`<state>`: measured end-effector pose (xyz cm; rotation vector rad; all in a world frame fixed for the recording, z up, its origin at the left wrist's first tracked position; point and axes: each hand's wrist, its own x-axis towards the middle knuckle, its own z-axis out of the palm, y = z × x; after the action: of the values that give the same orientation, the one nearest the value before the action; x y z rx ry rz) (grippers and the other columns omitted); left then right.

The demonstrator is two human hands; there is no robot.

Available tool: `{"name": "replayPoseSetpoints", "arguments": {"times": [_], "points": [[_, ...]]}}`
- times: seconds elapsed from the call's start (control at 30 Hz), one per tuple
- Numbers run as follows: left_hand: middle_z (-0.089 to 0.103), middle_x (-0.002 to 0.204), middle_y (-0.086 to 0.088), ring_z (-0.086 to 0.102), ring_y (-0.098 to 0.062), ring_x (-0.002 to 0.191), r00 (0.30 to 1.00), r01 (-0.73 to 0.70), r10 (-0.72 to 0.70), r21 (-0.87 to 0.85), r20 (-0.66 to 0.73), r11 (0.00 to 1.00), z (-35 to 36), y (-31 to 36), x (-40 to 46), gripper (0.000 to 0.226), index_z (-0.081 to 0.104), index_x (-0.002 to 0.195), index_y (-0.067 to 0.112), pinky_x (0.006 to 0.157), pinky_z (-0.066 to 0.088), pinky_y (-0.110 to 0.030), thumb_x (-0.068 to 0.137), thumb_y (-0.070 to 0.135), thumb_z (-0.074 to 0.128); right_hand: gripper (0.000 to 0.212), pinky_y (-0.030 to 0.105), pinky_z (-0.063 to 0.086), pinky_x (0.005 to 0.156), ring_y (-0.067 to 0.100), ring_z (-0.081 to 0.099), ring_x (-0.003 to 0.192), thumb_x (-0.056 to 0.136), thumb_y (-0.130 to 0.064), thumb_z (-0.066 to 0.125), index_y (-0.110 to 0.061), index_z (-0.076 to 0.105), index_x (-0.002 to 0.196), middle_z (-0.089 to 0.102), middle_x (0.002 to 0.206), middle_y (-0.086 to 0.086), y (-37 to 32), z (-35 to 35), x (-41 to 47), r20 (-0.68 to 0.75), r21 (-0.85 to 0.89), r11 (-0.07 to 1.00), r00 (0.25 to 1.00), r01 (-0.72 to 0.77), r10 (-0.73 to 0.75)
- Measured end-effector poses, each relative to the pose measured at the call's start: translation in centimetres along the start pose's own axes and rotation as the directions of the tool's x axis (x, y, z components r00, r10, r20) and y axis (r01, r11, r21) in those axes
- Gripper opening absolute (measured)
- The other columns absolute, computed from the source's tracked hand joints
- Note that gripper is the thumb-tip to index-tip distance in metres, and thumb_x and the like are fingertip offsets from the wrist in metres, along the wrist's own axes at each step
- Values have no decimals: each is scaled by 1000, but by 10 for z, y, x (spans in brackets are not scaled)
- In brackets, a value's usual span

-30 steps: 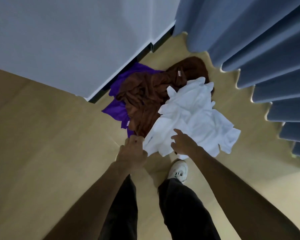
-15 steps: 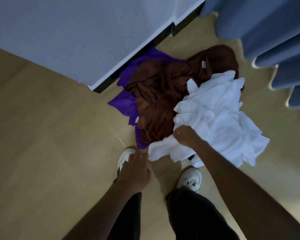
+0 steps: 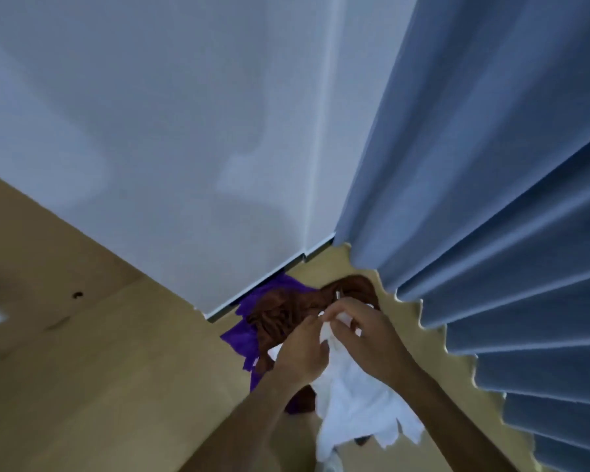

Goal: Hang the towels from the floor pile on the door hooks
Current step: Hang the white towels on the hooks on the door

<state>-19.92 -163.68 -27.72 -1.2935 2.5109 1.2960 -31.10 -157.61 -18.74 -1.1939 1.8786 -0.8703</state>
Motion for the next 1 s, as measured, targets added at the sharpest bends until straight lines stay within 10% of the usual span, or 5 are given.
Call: {"name": "replayPoseSetpoints", "arguments": {"times": [0.3, 0.5, 0.63, 0.8, 1.0], "points": [[64, 106, -16, 59, -30, 99, 925, -129, 122, 4, -360, 992, -117, 114, -57, 26, 59, 111, -2, 85, 44, -35, 94, 9, 43, 46, 12, 48, 79, 2, 62, 92, 88, 0, 52, -43, 63, 97, 59, 110, -14, -160, -125, -47, -247, 212, 857, 875, 469, -417], [59, 81, -5, 54, -20, 72, 830, -152, 116, -21, -545, 988, -198, 157, -108, 14, 53, 87, 8, 57, 36, -25, 91, 17, 43, 35, 11, 43, 68, 6, 57, 86, 82, -4, 57, -27, 48, 107, 40, 120, -6, -171, -124, -51, -473, 70, 953, 851, 296, -230], [54, 73, 4, 49, -15, 66, 774, -134, 76, -46, -629, 990, -237, 162, -142, 15, 46, 76, 16, 53, 32, -23, 89, 19, 43, 16, 11, 38, 59, 13, 57, 82, 78, -23, 64, -28, 49, 83, 57, 90, -10, -169, -69, -55, -137, -110, 981, 975, 161, -175], [50, 70, 11, 45, -5, 64, 751, -126, 27, -103, -660, 987, -273, 145, -188, 24, 46, 69, 23, 52, 29, -17, 92, 21, 43, 46, 20, 45, 74, 8, 56, 95, 81, -54, 59, -26, 49, 117, 56, 109, -8, -203, 14, -62, 94, -163, 967, 978, 198, -184], [55, 72, 0, 49, -18, 71, 735, -64, -126, -254, -666, 965, -317, 85, -259, 30, 53, 66, 10, 60, 37, -26, 93, 21, 45, 13, 11, 45, 62, 14, 61, 85, 94, -20, 46, -23, 57, 100, 63, 92, -2, -259, 88, -75, 135, 59, 935, 925, 351, -355]]}}
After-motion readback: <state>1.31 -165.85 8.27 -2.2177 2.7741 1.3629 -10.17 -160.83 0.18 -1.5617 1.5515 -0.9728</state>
